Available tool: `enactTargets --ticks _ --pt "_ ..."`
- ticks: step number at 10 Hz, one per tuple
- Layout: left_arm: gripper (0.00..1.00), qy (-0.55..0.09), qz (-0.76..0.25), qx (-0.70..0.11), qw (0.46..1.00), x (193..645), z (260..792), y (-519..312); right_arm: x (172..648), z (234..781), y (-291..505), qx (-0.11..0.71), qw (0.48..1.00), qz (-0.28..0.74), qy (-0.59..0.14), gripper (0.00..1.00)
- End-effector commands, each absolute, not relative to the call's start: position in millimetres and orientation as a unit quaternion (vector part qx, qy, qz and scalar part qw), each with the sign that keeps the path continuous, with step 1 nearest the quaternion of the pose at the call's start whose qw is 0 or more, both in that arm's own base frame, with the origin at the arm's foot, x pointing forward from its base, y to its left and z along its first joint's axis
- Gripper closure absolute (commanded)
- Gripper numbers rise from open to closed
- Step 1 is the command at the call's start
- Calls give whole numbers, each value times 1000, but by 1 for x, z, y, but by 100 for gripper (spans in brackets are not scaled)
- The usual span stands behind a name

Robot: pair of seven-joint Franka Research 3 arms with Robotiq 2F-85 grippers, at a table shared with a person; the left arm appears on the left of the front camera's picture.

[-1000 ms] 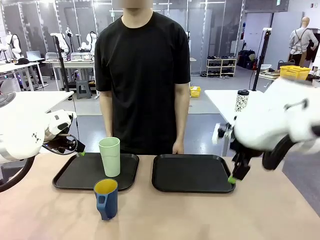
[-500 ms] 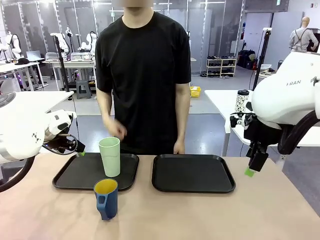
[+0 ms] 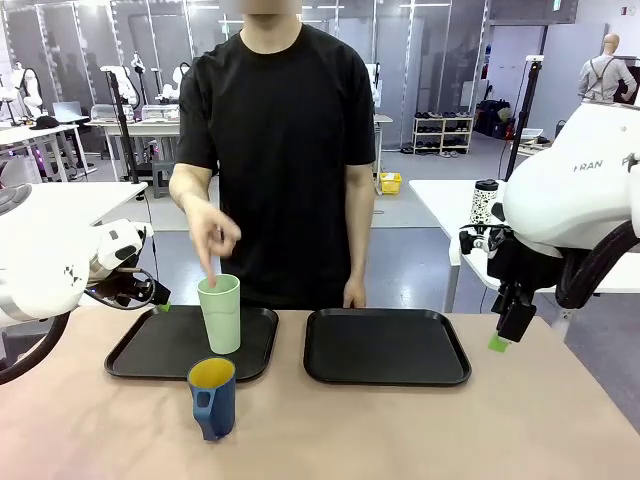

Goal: Sort and store the cups by type.
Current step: Pick up the Handle plastic cup and place it into the empty Flat Tray.

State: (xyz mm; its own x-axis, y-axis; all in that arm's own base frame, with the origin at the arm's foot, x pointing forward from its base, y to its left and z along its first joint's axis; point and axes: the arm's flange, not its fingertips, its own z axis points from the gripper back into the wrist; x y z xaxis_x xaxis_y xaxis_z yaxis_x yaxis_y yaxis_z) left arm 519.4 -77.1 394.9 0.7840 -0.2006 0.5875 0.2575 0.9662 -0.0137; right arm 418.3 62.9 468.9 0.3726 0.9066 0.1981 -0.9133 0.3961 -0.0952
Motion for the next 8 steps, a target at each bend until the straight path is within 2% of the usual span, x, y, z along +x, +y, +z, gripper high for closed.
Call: enactTargets --ticks 1,7,8 --pt "0 -308 -119 -46 943 520 396 -78 417 470 63 18 830 546 -110 0" --pt "0 -311 -125 -40 941 520 402 -65 417 470 63 18 830 546 -110 0" --pt "0 -311 -154 -33 937 519 409 -53 417 470 63 18 830 546 -110 0"
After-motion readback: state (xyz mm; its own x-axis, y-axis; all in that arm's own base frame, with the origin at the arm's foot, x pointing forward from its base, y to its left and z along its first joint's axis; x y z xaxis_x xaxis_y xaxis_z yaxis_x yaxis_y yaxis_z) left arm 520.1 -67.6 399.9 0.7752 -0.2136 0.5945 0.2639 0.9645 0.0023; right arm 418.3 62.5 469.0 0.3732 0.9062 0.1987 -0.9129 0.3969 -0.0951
